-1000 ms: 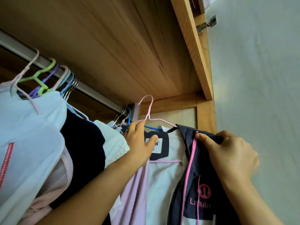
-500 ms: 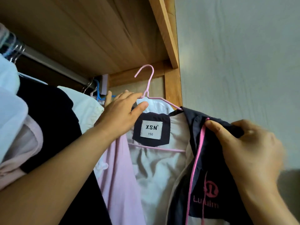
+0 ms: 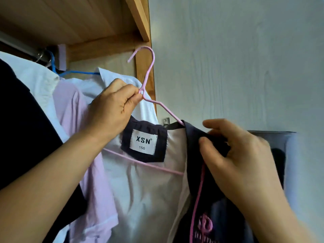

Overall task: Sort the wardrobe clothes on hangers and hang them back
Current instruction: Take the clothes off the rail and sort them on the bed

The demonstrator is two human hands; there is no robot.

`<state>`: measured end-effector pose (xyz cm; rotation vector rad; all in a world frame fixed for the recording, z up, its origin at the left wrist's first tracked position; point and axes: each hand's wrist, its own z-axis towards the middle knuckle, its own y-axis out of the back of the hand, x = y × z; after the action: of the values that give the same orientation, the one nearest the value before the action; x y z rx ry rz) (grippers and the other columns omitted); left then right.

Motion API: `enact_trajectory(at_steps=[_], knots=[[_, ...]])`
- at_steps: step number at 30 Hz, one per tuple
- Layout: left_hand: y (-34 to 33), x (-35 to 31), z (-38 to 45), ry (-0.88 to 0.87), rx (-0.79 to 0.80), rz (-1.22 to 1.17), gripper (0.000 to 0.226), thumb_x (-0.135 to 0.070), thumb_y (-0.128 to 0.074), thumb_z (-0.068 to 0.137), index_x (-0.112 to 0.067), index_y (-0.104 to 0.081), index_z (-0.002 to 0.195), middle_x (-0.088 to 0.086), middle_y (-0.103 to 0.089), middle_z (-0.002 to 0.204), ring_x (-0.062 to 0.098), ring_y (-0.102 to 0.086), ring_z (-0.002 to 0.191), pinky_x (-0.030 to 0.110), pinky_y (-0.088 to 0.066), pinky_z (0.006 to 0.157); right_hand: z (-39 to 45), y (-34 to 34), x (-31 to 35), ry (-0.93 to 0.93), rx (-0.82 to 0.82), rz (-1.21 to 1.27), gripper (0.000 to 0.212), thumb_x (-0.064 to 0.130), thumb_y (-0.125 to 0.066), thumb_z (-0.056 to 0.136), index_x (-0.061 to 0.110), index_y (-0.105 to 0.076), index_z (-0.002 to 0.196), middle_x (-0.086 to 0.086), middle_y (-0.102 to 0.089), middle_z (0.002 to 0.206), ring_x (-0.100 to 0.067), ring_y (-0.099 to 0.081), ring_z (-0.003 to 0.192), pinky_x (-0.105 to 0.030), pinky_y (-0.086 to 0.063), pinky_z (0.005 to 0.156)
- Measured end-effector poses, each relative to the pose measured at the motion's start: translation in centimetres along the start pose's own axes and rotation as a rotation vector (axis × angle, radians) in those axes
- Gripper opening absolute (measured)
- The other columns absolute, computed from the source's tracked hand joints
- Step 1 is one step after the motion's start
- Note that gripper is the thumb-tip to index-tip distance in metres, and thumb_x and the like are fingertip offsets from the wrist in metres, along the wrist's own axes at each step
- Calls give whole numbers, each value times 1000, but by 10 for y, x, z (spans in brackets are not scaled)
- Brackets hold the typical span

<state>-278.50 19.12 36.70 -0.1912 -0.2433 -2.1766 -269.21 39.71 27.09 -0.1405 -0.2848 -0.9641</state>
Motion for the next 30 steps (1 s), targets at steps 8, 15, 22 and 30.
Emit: enact_trajectory(at_steps=[8,15,22,30], knots=[[-15,-75,-64,-47,81,-42,37,-38,-44,94,-8,-66,86,8,-54,82,30,-58,74,40,-47,58,-26,23,-15,-186,332,11,49,59,-59,66,30,-63,105,10,-62,69,-14,-61,75,-36,-51,70],[-23,-144,-121,-128,92,-65,31,-28,-51,97,-6,-68,82,9,-55,76,31,-54,65,43,-47,55,-74,54,-51,-241,453,19,44,52,-59,75,11,-53,62,1,-47,47,-21,-46,52,-37,-42,50],[-41,-221,-152,-139,145,-144,26,-24,-59,94,-6,-69,79,8,-57,74,29,-53,61,40,-45,52,-108,115,-96,-346,477,26,57,60,-60,70,9,-45,51,-2,-41,46,-18,-32,47,-24,-24,43],[-62,-337,-156,-20,228,-373,27,-28,-59,93,-7,-72,82,7,-57,74,22,-53,63,33,-44,55,-111,223,-146,-457,451,89,45,52,-67,65,19,-44,45,9,-35,38,-7,-31,41,-13,-24,41]])
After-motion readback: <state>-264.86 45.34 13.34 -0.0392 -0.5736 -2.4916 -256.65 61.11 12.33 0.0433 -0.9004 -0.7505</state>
